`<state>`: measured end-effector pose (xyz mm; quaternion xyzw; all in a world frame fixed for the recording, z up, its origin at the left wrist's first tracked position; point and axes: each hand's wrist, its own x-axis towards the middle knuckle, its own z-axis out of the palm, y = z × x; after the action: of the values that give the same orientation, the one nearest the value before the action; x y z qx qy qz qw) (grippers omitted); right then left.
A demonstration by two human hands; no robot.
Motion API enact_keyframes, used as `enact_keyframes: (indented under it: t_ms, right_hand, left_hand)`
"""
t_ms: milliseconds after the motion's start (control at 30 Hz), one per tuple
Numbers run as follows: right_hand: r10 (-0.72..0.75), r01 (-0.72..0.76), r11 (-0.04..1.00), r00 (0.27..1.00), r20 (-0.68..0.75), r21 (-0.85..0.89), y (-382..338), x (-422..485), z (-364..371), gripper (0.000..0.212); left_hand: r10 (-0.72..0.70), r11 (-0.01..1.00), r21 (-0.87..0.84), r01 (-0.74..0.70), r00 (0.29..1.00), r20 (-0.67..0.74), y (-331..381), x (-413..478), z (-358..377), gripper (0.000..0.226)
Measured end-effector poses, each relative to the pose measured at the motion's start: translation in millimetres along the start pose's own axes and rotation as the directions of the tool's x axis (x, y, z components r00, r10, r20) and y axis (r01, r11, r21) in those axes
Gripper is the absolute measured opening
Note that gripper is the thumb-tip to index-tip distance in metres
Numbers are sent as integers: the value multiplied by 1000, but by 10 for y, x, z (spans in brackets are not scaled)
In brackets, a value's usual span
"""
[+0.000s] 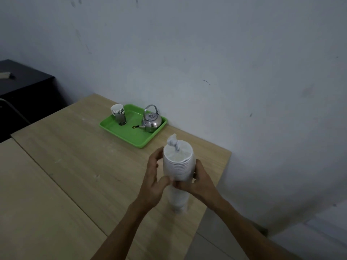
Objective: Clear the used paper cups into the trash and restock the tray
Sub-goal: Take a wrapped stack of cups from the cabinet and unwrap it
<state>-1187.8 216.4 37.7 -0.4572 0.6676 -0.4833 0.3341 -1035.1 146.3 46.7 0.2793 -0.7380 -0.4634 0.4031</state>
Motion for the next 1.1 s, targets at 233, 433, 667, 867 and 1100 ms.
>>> enact_keyframes:
  t_ms: [233,433,667,867,1100]
  right_hand:
    - [-122,123,992,991,50,-15,-127,-73,-151,72]
    - [-238,236,970,971,35,56,-362,-72,-306,67]
    - [-452,440,886,890,-58,-143,-769,95,-394,21]
    - [-520,494,808,854,4,-321,-816,175,-386,12]
    - [-591,480,684,806,-31,-550,-862,188,-320,30]
  left_hand:
    - [169,983,118,-141,947,-275,472,171,12,56]
    - [213,965,212,-152,930,-300,547,272,16,31]
    - [146,984,131,-121,967,-208,559,311,-20,30]
    - [59,998,44,-54,992,-107,623,348,-59,32]
    - [88,985,157,-72,991,-97,566,397,-35,21]
